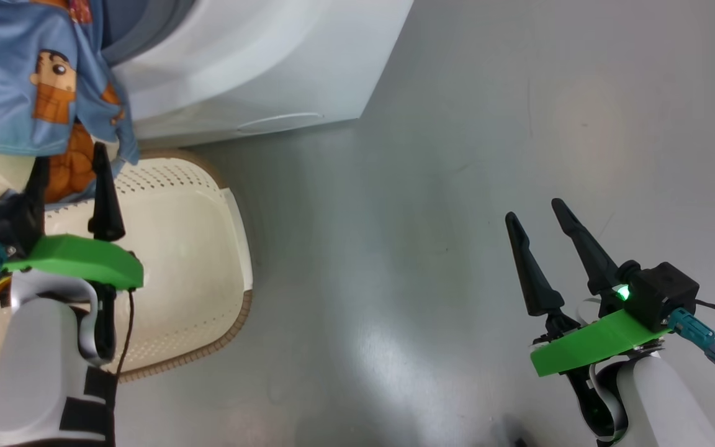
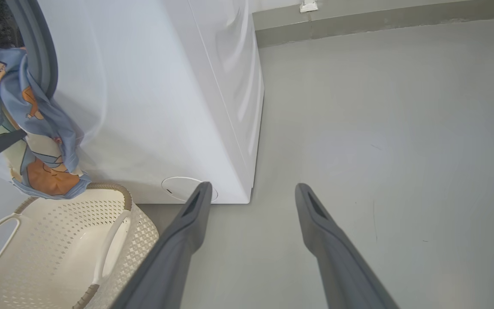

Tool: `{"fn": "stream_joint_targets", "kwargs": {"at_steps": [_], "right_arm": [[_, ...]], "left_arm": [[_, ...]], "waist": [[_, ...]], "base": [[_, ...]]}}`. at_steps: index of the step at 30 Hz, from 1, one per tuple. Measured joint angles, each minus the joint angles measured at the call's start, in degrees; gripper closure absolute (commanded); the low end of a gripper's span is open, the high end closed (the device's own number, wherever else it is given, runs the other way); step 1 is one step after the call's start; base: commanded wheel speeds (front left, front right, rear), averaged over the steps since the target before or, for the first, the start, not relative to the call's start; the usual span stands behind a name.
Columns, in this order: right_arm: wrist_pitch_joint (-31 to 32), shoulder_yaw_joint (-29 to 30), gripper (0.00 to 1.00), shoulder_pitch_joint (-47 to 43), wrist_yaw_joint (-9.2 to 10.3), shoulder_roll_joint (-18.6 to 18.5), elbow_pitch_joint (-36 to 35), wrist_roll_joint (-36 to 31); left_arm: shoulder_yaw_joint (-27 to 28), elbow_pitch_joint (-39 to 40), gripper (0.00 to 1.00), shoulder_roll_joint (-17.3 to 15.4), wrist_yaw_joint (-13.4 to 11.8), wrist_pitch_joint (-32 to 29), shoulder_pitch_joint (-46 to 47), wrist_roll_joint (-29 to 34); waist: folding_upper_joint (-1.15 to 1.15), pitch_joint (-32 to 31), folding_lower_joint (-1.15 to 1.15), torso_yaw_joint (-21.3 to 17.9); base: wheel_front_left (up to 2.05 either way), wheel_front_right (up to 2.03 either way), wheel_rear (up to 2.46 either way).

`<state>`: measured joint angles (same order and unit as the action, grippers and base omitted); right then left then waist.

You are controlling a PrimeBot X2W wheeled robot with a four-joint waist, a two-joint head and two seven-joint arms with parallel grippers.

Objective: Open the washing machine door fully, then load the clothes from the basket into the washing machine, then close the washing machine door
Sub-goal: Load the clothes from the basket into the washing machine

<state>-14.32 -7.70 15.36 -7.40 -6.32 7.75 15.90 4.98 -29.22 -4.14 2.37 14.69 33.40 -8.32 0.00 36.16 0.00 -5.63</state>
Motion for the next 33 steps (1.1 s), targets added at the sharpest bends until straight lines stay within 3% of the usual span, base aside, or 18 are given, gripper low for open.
{"fn": "stream_joint_targets", "kwargs": {"at_steps": [9, 20, 21, 22, 23, 24, 33], "right_arm": [[0.0, 0.02, 0.0, 0.31, 0.0, 0.1, -0.37, 0.0], [0.0, 0.26, 0.0, 0.44, 0.0, 0.68, -0.73, 0.0], [0.0, 0.26, 0.0, 0.58, 0.0, 0.73, -0.73, 0.0], [0.0, 0.26, 0.0, 0.83, 0.0, 0.76, -0.68, 0.0], [0.0, 0.3, 0.0, 1.16, 0.0, 0.82, -0.7, 0.0], [0.0, 0.34, 0.0, 1.31, 0.0, 0.85, -0.71, 0.0], [0.0, 0.8, 0.0, 1.45, 0.0, 0.87, -0.44, 0.0]], "left_arm": [[3.24, -3.18, 0.0, -0.27, -1.31, 0.0, 4.41, -0.7], [7.43, -6.83, 0.0, -0.7, -1.1, 0.0, 9.88, -4.1], [7.77, -6.9, 0.21, -0.71, -1.01, 0.0, 10.33, -4.21], [7.84, -6.83, 0.55, -0.76, -0.66, 0.0, 10.65, -4.19], [7.84, -6.77, 0.74, -0.75, -0.58, 0.0, 10.83, -4.17], [7.86, -6.68, 1.0, -0.75, -0.51, 0.0, 10.99, -4.15], [7.14, -3.44, 1.0, 0.41, 1.97, -0.12, 10.32, -2.69]], "waist": [[0.0, 2.61, 0.0, -0.69], [0.0, 5.01, 0.0, -1.74], [0.0, 5.14, 0.0, -1.76], [0.0, 5.21, 0.0, -1.76], [0.0, 5.21, 0.0, -1.72], [0.0, 5.17, 0.0, -1.66], [0.0, 3.74, 0.0, -0.48]], "base": [[0.0, 0.0, 0.0], [0.0, 0.0, 0.0], [0.0, 0.0, 0.0], [0.0, 0.0, 0.0], [0.0, 0.0, 0.0], [0.0, 0.0, 0.0], [0.0, 0.0, 0.0]]}}
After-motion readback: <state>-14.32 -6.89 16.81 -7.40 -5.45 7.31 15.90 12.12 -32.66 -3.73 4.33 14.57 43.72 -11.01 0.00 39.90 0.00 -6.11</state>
